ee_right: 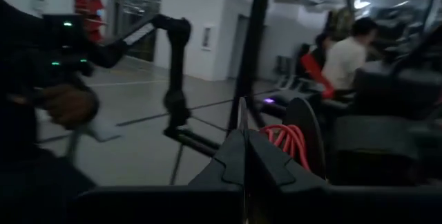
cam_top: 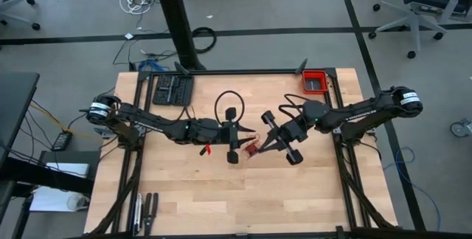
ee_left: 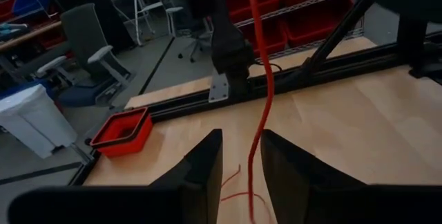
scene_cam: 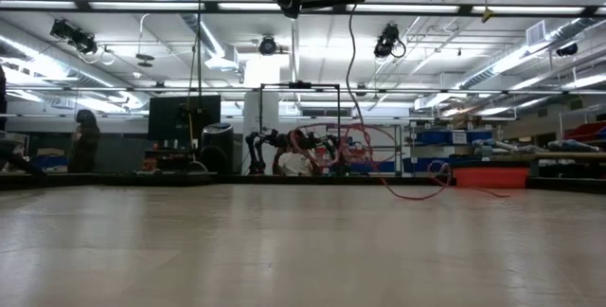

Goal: Coil cords
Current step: Coil the red wire on the black spool

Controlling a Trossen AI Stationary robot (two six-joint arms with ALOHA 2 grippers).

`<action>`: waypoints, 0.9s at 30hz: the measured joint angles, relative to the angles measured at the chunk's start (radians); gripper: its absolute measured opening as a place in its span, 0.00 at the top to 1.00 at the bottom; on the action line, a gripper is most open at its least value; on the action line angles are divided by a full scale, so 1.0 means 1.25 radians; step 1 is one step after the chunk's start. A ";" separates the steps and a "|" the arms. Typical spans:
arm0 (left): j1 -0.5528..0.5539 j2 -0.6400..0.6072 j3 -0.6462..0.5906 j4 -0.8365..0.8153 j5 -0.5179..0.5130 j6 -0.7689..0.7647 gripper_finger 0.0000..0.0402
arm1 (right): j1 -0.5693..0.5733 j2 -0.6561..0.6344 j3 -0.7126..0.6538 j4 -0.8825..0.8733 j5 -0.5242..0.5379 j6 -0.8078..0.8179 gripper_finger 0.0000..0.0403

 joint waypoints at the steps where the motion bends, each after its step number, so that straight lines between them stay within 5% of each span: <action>1: 0.000 0.000 0.000 0.002 0.000 -0.004 0.74 | 0.004 -0.001 0.000 0.005 0.018 -0.006 1.00; 12: 0.001 0.000 0.000 0.024 -0.003 -0.025 0.77 | 0.039 -0.001 0.000 0.038 0.101 -0.037 1.00; 20: 0.001 0.024 0.000 0.018 0.000 -0.002 0.96 | 0.044 -0.001 0.000 0.049 0.124 -0.046 1.00; 27: 0.001 0.065 0.000 0.070 0.001 -0.010 0.99 | 0.063 -0.001 0.000 0.056 0.193 -0.091 1.00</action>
